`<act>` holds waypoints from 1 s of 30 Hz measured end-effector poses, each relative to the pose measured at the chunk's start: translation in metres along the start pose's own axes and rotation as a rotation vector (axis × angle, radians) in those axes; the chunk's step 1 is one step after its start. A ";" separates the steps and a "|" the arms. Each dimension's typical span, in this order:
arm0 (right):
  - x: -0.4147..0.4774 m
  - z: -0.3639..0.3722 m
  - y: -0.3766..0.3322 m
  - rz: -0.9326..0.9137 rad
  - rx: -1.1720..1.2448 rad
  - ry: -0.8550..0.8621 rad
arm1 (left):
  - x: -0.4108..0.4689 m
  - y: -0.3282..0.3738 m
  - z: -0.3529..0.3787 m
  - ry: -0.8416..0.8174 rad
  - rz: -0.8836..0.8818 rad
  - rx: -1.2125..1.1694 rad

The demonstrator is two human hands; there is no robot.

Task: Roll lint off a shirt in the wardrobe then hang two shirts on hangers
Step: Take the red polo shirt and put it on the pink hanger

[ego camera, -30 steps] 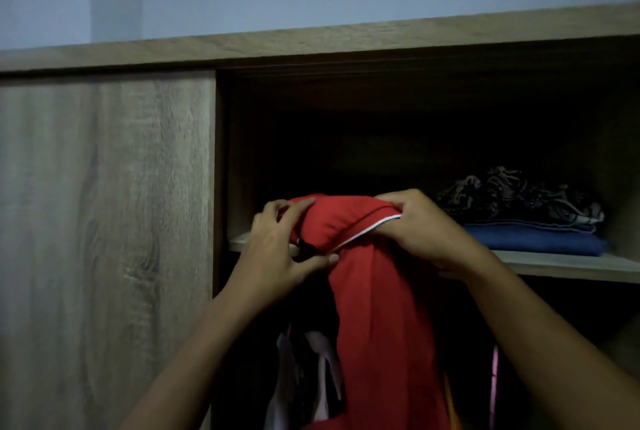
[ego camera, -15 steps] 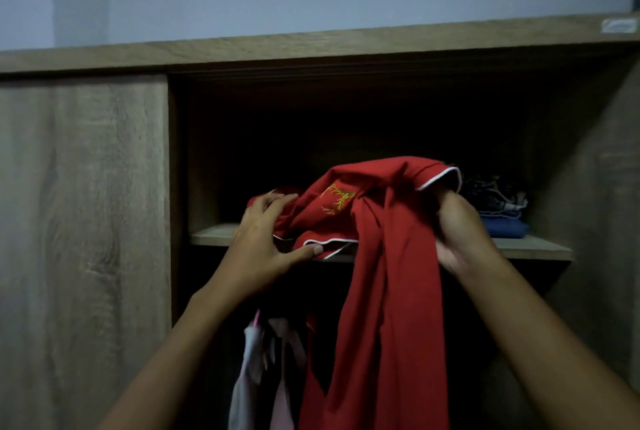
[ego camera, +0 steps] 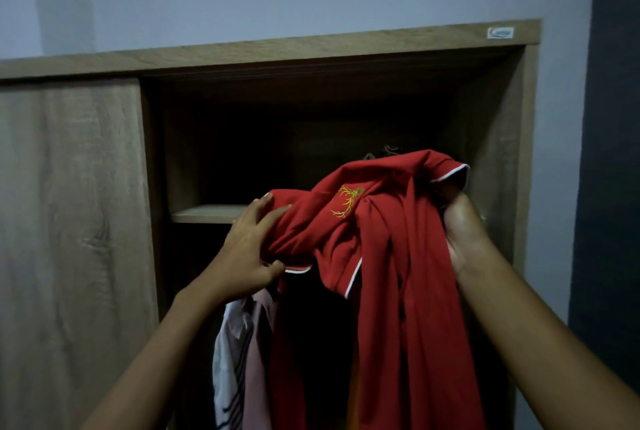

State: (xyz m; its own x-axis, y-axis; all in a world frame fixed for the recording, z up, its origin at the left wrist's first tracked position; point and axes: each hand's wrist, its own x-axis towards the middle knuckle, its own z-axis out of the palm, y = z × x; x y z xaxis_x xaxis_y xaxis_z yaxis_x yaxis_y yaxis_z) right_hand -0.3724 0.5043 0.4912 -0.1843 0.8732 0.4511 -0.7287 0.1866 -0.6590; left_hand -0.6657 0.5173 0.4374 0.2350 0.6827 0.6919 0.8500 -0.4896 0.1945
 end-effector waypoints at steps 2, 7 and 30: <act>-0.011 -0.006 -0.003 0.007 0.016 -0.008 | -0.008 0.009 0.003 0.035 -0.043 0.022; -0.037 -0.017 -0.011 0.040 0.020 0.018 | -0.029 0.021 0.009 -0.061 -0.052 -0.094; -0.064 -0.006 -0.033 0.065 -0.078 0.114 | -0.099 0.083 0.043 -0.429 -0.092 -0.595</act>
State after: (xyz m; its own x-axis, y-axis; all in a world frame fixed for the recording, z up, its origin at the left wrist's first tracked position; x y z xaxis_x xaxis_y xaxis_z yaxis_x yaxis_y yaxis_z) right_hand -0.3327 0.4445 0.4805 -0.1494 0.9293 0.3377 -0.6631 0.1591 -0.7314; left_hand -0.5985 0.4324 0.3554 0.4427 0.8276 0.3452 0.5044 -0.5481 0.6672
